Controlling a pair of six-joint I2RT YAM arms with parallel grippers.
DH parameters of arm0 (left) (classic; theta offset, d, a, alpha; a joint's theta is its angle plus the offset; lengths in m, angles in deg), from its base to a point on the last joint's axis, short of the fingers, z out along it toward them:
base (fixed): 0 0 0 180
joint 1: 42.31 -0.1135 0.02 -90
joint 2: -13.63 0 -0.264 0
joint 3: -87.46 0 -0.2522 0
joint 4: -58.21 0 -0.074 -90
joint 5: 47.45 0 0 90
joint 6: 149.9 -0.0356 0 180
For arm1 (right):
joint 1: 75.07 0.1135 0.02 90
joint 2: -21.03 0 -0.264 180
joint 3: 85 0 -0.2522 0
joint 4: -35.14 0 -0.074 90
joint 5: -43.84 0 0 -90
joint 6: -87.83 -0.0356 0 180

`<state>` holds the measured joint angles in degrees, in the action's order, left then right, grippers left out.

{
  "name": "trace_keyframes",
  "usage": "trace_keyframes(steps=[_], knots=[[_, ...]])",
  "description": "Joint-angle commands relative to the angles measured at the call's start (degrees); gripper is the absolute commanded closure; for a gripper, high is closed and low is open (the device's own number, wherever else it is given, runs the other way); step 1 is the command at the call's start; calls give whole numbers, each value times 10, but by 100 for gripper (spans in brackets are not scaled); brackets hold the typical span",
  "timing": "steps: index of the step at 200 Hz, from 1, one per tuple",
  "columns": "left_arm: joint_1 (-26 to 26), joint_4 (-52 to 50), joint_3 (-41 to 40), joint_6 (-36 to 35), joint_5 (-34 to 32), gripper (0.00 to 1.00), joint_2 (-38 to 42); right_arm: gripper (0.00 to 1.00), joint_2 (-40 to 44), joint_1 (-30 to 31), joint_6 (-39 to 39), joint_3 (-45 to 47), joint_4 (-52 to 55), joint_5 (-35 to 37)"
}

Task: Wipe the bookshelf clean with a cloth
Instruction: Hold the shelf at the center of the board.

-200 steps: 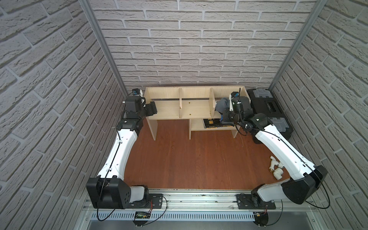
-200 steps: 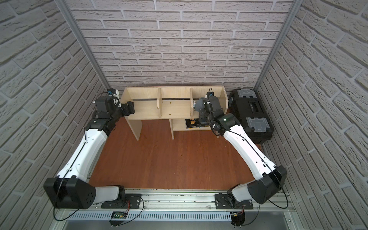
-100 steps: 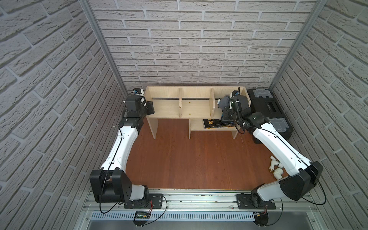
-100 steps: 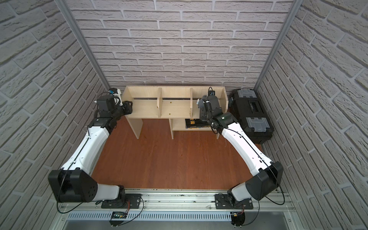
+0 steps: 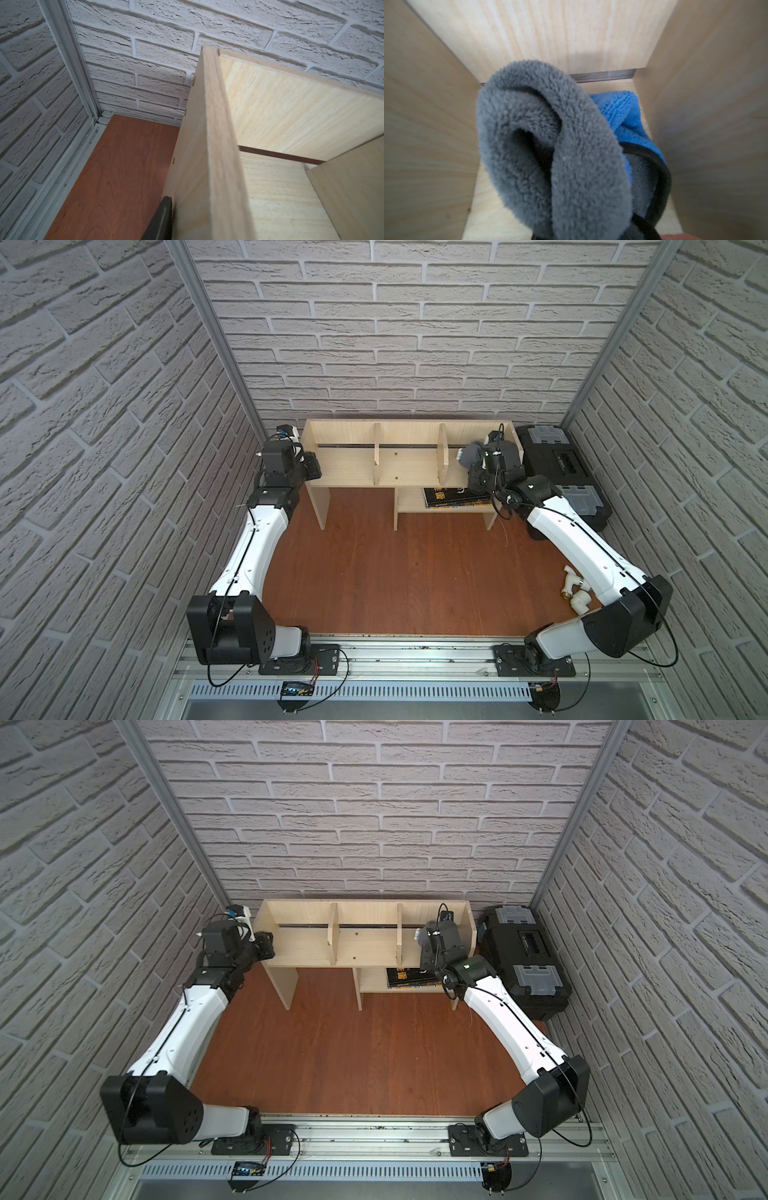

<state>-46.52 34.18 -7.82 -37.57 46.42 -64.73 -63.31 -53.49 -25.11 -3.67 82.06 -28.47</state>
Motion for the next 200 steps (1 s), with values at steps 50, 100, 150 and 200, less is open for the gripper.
trace_keyframes(steps=[50, 100, 150, 200], knots=[[20, 2, -14, -2, 26, 71, 4, 97, -32, 3, 11, -66, -66, -5], [20, 0, -15, -3, 21, 71, 2, 97, -5, 5, 28, -63, -135, 10], [20, -2, -16, -7, 15, 73, 5, 97, 5, 2, 69, -50, -86, 226], [20, -1, -18, -5, 13, 74, 7, 97, 51, 5, 46, 31, -73, 229]])
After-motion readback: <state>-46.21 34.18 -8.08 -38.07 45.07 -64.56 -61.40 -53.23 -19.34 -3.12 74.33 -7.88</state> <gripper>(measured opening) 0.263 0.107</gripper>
